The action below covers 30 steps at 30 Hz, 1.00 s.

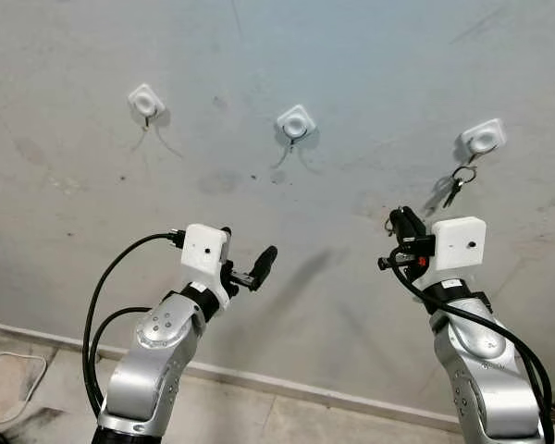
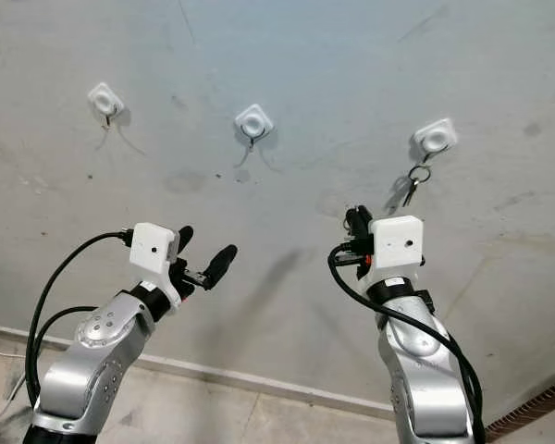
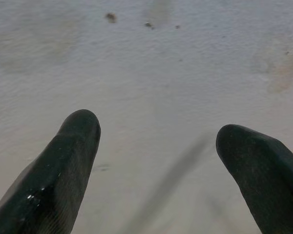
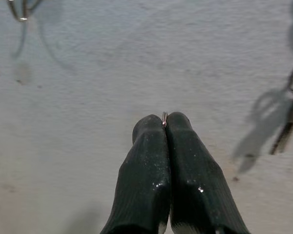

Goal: Hang keys on a hook

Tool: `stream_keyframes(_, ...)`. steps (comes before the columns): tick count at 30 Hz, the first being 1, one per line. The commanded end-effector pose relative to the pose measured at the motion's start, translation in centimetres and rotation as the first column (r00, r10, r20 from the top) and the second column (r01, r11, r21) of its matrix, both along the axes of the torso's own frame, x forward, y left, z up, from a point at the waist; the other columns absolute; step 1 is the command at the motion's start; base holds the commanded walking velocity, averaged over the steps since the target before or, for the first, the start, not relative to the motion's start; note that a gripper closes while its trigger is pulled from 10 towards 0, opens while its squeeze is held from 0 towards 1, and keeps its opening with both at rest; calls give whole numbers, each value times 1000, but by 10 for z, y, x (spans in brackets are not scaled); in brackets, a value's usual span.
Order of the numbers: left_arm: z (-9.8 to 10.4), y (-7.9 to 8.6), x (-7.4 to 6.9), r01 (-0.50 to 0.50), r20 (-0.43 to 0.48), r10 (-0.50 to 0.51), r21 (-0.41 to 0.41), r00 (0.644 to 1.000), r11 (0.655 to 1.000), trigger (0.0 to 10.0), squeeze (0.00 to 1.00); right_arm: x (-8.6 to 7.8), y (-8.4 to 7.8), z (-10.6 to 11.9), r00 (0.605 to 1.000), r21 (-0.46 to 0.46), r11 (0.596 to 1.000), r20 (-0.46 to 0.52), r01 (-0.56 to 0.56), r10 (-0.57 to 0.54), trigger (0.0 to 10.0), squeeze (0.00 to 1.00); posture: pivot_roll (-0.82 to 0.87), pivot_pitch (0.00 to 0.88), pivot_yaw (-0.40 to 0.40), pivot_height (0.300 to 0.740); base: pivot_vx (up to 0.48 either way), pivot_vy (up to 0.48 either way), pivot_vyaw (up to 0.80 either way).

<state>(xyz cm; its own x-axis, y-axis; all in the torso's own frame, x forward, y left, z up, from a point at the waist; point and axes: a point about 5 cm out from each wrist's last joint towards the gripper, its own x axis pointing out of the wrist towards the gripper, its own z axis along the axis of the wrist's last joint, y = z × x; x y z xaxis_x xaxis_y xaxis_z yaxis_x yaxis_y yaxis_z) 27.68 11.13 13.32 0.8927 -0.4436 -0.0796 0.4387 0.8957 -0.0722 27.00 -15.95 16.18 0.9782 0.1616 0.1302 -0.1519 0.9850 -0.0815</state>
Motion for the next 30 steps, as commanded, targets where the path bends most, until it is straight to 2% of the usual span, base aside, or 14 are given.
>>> stream_keyframes(1, 2, 5, 0, -19, 5, 19, 17, 1000, 1000, 10000, 0, 1, 6, 6, 999, 12, 1000, 25, -24, 24, 10000, 0, 139, 0, -31, 740, 0, 0, 0)
stream_keyframes(7, 2, 6, -3, 9, 7, -9, 41, 1000, 999, 10000, 0, 5, 15, 10, 999, 76, 996, 31, -43, 41, 10000, 0, 151, 0, -32, 740, 0, 0, 0)
stream_keyframes(12, 10, 15, -1, -26, 44, 23, 67, 999, 997, 10000, 0, 8, 26, 12, 998, 128, 990, 36, -63, 59, 10000, 0, 155, 0, -31, 740, 0, 0, 0)
stream_keyframes(13, 13, 16, 0, -40, 65, 36, 76, 997, 996, 10000, 0, 9, 32, 13, 997, 162, 984, 35, -77, 72, 10000, 0, 166, 0, -32, 740, 0, 0, 0)
stream_keyframes(18, 15, 17, -1, -64, 78, 58, 82, 995, 995, 10000, 0, 12, 48, 17, 993, 209, 971, 44, -121, 114, 10000, 0, 171, 0, -33, 740, 0, 0, 0)
stream_keyframes(19, 16, 17, -2, -64, 80, 57, 81, 995, 995, 10000, 0, 15, 58, 20, 988, 229, 961, 55, -155, 146, 10000, 0, 171, 0, -33, 740, 0, 0, 0)
stream_keyframes(23, 19, 15, -4, -46, 96, 37, 98, 995, 994, 10000, 0, 20, 72, 26, 979, 255, 946, 73, -201, 188, 10000, 0, 199, 0, -38, 740, 0, 0, 0)
stream_keyframes(25, 20, 18, -6, -54, 96, 44, 101, 994, 993, 10000, 0, 25, 78, 27, 976, 266, 940, 78, -216, 202, 10000, 0, 206, 0, -38, 740, 0, 0, 0)
stream_keyframes(30, 20, 25, -5, -82, 86, 74, 100, 994, 992, 10000, 0, 28, 78, 28, 978, 268, 941, 78, -209, 196, 10000, 0, 215, 0, -43, 740, 0, 0, 0)
